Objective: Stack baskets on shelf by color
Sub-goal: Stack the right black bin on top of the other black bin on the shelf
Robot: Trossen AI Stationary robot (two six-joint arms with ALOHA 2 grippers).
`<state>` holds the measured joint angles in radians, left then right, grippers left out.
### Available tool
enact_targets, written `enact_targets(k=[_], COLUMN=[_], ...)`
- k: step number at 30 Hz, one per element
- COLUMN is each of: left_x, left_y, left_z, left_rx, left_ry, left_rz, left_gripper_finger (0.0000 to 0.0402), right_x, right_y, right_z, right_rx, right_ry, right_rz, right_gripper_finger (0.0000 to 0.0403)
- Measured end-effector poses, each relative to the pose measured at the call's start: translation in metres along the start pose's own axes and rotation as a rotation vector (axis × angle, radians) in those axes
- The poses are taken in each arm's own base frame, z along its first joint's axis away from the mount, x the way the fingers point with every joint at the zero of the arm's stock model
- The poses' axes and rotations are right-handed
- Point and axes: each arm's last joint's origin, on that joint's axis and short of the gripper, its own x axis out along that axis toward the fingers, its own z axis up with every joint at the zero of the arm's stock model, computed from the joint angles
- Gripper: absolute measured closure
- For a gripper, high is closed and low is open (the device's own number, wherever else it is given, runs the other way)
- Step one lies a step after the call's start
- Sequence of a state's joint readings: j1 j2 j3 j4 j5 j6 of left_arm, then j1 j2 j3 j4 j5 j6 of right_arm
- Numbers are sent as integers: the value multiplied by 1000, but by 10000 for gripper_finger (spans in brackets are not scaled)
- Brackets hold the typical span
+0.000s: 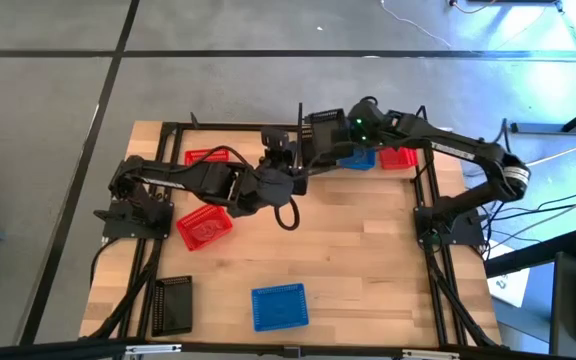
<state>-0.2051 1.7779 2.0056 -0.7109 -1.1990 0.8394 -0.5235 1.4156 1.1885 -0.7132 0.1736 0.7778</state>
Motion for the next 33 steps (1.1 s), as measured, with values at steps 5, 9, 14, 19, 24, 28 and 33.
enact_targets(k=[5,9,14,19,24,28,33], left_x=[-1,-1,-1,-1,-1,-1,-1], left_y=[-2,-2,-2,-2,-2,-2,-2], left_z=[0,0,0,0,0,0,0], left_rx=[17,19,19,19,19,19,19], left_ry=[0,1,0,0,0,0,0], left_rz=[-7,-7,-8,-8,-8,-9,-9], left_gripper_finger=[355,355,355,355,355,355,355], right_x=[21,34,43,47,47,47,47], right_y=[6,8,9,10,10,8,9], right_z=[0,-2,-4,-2,0,-1,-1], right_rx=[33,38,49,55,57,62,59], right_ry=[56,83,101,86,77,95,111], right_rz=[37,31,20,33,39,36,50], right_gripper_finger=[395,395,394,388,363,343,339])
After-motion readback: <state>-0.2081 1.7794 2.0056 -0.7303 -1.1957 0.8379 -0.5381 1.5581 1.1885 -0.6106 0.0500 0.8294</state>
